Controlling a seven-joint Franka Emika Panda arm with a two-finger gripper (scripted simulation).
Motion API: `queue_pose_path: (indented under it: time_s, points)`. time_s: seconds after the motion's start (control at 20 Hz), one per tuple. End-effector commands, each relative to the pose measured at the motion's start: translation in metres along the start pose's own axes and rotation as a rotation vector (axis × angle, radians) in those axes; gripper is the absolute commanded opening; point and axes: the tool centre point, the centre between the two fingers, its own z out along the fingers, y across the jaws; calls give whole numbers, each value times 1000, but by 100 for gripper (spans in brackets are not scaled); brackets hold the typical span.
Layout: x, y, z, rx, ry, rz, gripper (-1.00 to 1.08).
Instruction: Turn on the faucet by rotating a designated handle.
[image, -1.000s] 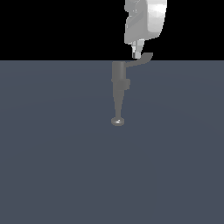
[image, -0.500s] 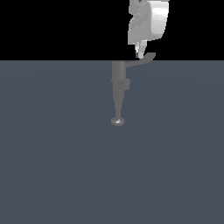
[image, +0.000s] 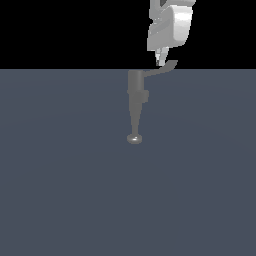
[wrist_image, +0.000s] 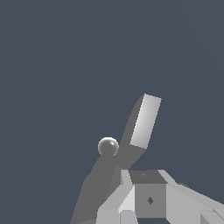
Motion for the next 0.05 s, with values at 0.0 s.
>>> queue_pose_path:
  time_s: [0.0]
  points:
    - [33,8,4,-7,10,48,-100]
